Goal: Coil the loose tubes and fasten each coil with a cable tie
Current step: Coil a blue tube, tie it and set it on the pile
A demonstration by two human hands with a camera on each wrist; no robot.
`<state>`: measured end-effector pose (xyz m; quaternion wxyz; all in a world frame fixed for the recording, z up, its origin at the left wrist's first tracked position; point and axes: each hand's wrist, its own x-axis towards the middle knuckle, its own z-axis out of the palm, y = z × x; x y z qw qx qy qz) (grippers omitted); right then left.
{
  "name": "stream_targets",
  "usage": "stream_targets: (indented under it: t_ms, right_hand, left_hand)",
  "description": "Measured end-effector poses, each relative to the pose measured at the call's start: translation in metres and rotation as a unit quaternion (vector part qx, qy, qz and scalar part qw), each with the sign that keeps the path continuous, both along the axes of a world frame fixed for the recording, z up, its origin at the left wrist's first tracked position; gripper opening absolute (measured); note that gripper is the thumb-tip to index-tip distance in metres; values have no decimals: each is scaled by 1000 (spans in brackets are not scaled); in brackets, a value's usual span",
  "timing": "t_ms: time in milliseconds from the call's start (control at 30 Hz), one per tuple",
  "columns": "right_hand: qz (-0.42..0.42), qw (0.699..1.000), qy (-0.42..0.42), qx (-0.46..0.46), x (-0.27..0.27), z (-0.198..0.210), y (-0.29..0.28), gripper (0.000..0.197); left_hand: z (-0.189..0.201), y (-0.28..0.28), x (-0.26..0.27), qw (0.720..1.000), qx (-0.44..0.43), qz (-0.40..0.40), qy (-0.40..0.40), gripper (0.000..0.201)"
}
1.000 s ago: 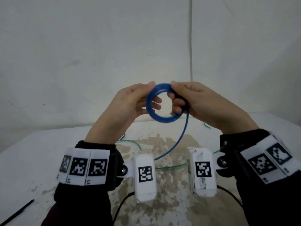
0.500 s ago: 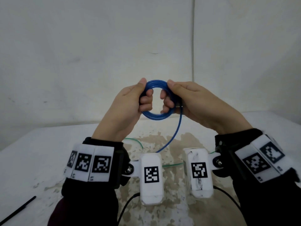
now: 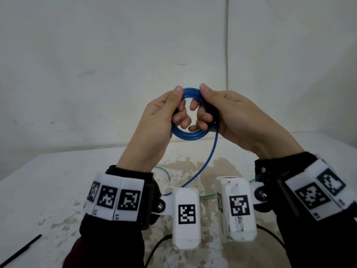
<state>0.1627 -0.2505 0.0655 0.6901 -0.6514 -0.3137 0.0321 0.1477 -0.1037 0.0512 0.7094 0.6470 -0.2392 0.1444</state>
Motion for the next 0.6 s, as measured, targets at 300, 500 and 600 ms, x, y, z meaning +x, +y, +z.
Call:
stream_targets:
  t_ms: [300,500,600]
  right_hand:
    - [-3,993,-49,-107,-1,-5,-1,38]
    - [-23,988,-65,-135,-2,-6,5,39]
    - [-73,983,-87,-146,-3,-6,6,40]
  left_hand:
    - [6,15,-7,983,112,-83,123,37]
    - [4,24,-8,981,137,-87,110,32]
    - [3,27,-6,983,140,-48,109,38]
